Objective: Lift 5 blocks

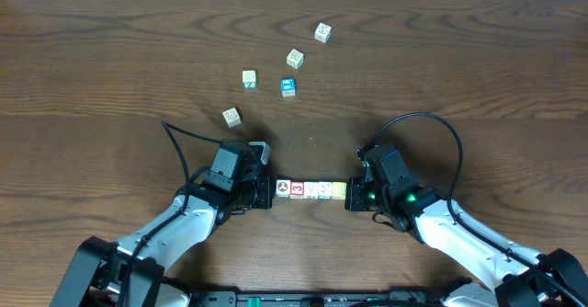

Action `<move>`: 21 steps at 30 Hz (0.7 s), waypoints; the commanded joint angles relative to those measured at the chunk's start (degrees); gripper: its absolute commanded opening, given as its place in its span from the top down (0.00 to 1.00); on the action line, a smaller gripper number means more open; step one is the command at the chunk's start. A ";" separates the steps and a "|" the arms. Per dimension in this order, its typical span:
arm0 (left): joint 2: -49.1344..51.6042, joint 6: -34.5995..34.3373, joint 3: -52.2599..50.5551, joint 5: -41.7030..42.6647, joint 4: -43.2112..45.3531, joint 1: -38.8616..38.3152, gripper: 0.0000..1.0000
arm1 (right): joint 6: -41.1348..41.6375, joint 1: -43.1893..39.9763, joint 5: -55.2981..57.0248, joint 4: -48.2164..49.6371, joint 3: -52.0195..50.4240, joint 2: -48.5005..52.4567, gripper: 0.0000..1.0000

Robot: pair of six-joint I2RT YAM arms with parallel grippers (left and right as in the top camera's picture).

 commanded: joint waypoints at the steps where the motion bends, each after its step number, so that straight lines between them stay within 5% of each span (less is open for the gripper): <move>1: 0.31 -0.59 -0.11 2.10 0.26 -0.33 0.93 | 0.74 1.68 -4.20 1.27 0.07 0.15 0.99; 21: 0.31 -1.66 -0.07 2.10 1.84 -3.10 0.93 | 0.76 2.62 -5.14 3.02 0.07 0.15 0.99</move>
